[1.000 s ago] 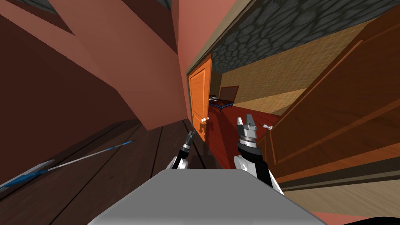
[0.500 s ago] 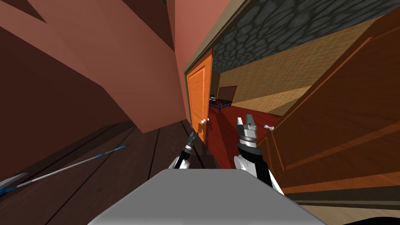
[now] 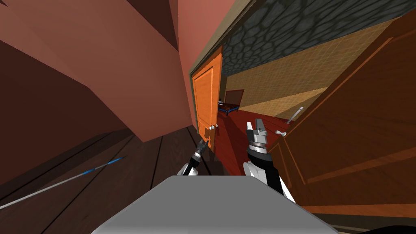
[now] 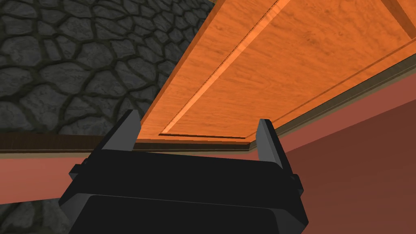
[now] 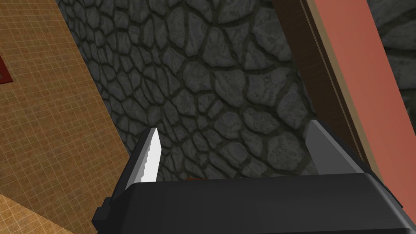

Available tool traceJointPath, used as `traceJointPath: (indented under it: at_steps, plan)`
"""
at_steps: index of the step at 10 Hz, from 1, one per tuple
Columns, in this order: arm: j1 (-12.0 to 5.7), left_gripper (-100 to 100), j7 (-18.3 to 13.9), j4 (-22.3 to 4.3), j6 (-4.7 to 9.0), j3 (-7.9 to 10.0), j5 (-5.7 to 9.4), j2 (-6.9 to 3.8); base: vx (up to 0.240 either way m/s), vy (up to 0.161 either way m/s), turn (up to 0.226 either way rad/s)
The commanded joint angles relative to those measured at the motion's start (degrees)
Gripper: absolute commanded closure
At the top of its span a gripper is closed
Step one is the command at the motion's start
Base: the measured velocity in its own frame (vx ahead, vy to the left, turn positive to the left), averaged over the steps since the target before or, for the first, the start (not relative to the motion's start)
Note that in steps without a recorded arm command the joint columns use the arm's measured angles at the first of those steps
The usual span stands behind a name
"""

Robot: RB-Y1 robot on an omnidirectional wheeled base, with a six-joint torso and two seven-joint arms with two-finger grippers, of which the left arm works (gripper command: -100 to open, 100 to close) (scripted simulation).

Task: Push the door open

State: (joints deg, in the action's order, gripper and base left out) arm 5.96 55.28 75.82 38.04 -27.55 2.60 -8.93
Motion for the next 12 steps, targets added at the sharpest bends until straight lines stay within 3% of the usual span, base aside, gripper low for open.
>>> traceJointPath:
  at_steps: [1,12]
  plan:
    - [-0.98,-100,2.01,-2.28,0.55,-1.14,-0.15,-0.19,0.144,0.057,-0.092]
    - [-6.34,-100,12.81,-15.32,3.94,-7.51,-1.10,-0.87,0.126,0.070,-0.075]
